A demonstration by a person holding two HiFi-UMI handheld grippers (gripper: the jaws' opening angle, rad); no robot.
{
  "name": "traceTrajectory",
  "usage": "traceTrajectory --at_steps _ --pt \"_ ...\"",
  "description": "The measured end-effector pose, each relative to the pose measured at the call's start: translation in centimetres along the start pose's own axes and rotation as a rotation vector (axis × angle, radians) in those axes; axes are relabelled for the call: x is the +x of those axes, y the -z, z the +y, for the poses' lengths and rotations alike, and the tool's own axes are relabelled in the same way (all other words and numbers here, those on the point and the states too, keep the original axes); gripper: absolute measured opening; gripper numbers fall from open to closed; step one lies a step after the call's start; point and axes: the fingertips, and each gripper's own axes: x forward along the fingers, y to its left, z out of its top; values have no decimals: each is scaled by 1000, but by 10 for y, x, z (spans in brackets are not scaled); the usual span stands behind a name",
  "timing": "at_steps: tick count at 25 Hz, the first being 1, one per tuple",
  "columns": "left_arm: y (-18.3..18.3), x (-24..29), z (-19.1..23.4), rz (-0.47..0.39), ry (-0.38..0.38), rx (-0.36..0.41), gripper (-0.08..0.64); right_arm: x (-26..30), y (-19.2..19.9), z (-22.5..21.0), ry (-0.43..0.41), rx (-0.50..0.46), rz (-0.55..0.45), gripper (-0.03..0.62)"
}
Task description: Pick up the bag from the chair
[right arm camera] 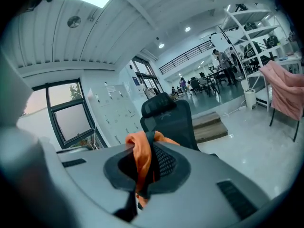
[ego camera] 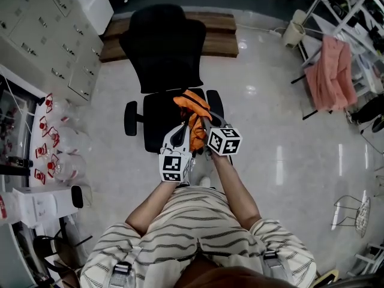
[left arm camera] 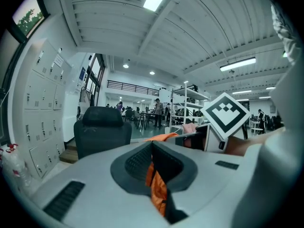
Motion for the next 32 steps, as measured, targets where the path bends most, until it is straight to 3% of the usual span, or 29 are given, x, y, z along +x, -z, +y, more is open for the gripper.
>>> traceTrajectory --at_steps 32 --pt "-34 3 -4 -79 40 24 23 -38 -35 34 -16 -67 -87 20"
